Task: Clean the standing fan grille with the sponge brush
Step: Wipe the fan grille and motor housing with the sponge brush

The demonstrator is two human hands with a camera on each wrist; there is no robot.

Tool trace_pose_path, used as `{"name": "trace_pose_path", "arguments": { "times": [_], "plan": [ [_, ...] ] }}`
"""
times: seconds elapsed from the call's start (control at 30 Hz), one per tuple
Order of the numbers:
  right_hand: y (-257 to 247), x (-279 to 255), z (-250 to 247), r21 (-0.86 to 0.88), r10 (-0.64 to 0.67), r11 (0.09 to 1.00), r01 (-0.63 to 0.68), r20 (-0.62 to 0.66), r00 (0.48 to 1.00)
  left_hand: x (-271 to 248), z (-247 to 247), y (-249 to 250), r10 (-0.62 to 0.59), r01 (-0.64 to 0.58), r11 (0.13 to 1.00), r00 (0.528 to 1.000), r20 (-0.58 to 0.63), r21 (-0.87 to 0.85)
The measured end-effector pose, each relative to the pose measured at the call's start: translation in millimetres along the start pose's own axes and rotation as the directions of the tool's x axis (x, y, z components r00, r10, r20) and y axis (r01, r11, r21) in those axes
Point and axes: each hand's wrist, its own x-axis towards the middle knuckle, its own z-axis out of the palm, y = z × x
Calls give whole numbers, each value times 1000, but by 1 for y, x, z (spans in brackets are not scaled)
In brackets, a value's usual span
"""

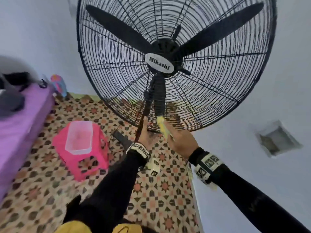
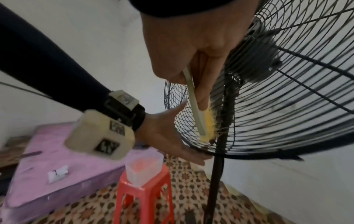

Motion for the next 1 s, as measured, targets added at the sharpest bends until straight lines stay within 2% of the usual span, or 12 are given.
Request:
{"name": "trace_pose_path", "arguments": {
  "times": [0.03,0.07,0.13,0.3,0.33,0.43,0.47,0.63,0.73,0.8,0.87,1.0],
  "plan": [
    [1,4,-2,19,-2,1000,3,-56,998,-9,12,2,12,-12,1000,1000,-16,-2],
    [1,10,-5,49,15,999,-9,-116,993,-19,20,0,80,-75,991,996,-39,110],
    [7,16,-8,82,49,996,-36,-167,985,2,13,-8,127,-126,988,992,-11,94],
    [33,-23,27,-17,-41,999,42,76,996,50,-10,-32,58,-48,995,992,-114,86],
    [31,-24,27,-2,-40,999,41,79,996,66,-17,-39,34,-30,999,994,-105,35],
    [25,-12,19,18,-36,999,37,-51,998,71,-17,-40,127,-99,977,981,-147,187],
    [27,-10,20,7,-45,999,46,-56,997,65,-13,-37,119,-99,985,983,-140,138],
    [50,-45,49,-151,-55,985,78,153,987,42,5,-26,77,-58,993,979,-190,101],
    [47,-41,41,0,-68,998,68,28,997,33,16,-24,91,-69,993,959,-269,91],
    [52,-30,38,86,-97,991,102,-60,993,31,19,-24,136,-122,990,961,-240,73],
    [57,-36,45,35,-104,994,104,-2,995,38,14,-28,133,-127,991,966,-220,44],
    [89,-63,84,-152,28,988,-7,141,990,77,-9,-51,127,-109,990,968,-216,91]
  ]
}}
